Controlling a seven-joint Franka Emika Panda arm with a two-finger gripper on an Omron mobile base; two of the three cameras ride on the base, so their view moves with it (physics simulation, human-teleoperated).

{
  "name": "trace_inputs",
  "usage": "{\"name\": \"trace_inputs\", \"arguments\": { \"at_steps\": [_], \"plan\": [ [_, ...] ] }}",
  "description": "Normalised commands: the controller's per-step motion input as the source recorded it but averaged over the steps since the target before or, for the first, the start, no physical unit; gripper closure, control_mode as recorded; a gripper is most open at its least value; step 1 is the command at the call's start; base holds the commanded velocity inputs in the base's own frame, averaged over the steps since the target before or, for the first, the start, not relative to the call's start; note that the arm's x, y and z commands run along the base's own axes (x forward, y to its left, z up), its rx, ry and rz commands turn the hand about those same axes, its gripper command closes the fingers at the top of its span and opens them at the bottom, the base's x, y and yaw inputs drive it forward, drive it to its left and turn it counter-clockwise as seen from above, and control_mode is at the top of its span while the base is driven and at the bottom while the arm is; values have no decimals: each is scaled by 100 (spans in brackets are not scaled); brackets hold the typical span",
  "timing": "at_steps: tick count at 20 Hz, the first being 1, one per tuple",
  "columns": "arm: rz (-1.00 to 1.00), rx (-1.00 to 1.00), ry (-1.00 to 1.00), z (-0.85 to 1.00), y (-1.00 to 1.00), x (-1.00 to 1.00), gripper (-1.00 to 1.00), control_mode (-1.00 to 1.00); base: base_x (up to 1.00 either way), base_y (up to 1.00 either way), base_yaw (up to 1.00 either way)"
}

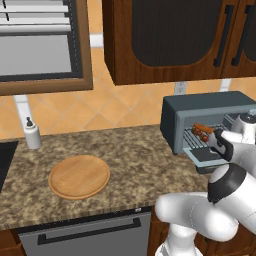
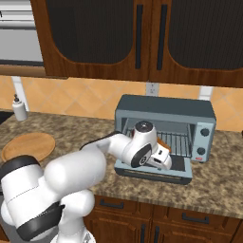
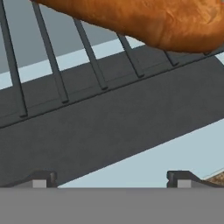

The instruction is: Pick up the kebab skewer and baguette bread, and place them inside the toaster oven. Close the toaster oven door and start by setting the timer.

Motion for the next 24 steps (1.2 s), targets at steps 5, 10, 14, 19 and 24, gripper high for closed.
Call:
{"name": "trace_inputs", "arguments": {
  "at_steps": [5, 10, 14, 19, 24],
  "plan": [
    [-12, 0, 0, 0, 0, 6, -100, -100, 0, 0, 0],
    [-11, 0, -1, -1, 0, 15, -100, -100, 0, 0, 0],
    [-7, 0, -4, -1, 0, 23, -100, -100, 0, 0, 0],
    [-4, 0, -6, 0, 0, 21, -100, -100, 0, 0, 0],
    [-5, 0, -5, 0, 0, 21, -100, -100, 0, 0, 0]
  ]
}}
